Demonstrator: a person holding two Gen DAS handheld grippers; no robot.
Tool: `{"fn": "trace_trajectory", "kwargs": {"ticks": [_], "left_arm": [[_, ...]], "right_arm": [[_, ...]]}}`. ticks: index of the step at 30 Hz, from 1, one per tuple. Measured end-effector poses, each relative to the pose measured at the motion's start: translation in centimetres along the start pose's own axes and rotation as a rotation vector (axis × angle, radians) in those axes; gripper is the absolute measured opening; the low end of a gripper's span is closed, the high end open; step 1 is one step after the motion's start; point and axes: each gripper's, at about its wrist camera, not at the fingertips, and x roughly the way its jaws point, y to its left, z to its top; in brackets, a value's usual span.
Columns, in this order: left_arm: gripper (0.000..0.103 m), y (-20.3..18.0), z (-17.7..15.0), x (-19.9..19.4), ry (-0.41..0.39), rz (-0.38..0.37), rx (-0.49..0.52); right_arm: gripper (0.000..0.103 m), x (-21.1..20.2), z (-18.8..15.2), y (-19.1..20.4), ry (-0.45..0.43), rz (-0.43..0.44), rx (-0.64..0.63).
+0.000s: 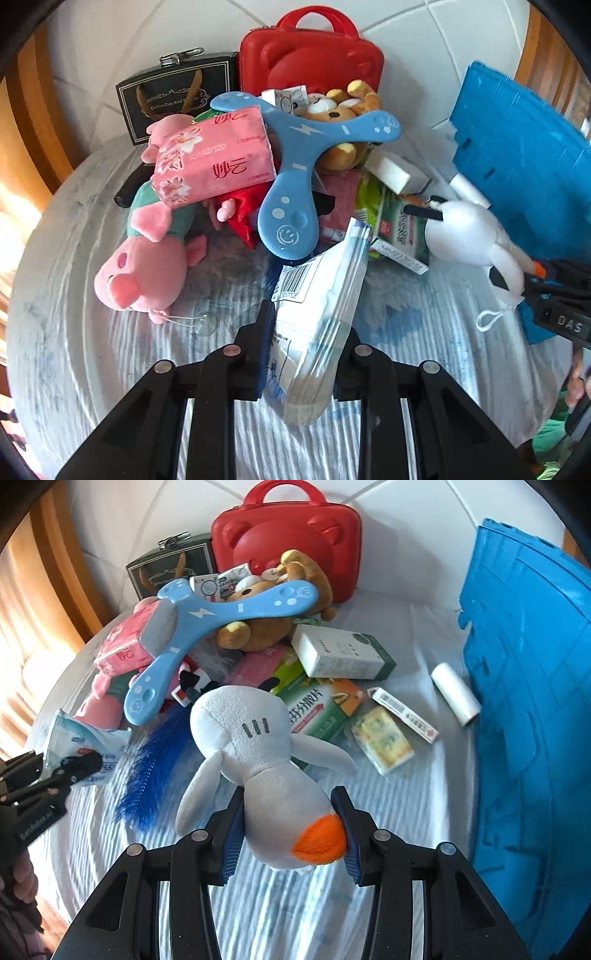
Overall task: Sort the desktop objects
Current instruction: 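Carry the wipes packet and duck plush over the blue bin and release both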
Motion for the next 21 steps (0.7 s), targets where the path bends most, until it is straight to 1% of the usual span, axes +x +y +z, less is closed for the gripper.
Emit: {"fn": "trace_trajectory", "kwargs": {"ticks": [5, 9, 16, 21], "left_arm": [[0.024, 0.1, -0.2, -1.3, -0.038, 0.003, 0.014], [0.024, -1.0, 0.3, -2.6, -0.069, 0.0, 0.026], [0.024, -4.4, 1.8, -5.9, -0.157, -0.011, 0.056], [0.024, -7.5, 2.8, -7.6, -0.187, -0.033, 0.099]], "right_arm": [[0.044, -0.6, -0.5, -0.4, -0.009, 0.005, 0.007], [0.044, -1.7, -0.2, 0.0, -0.043, 0.02, -0.008], [0.044, -6.1, 0.4, 0.7, -0.149, -0.011, -0.034], [0.044, -9.8, 0.0, 0.2, -0.224, -0.049, -0.029]]}}
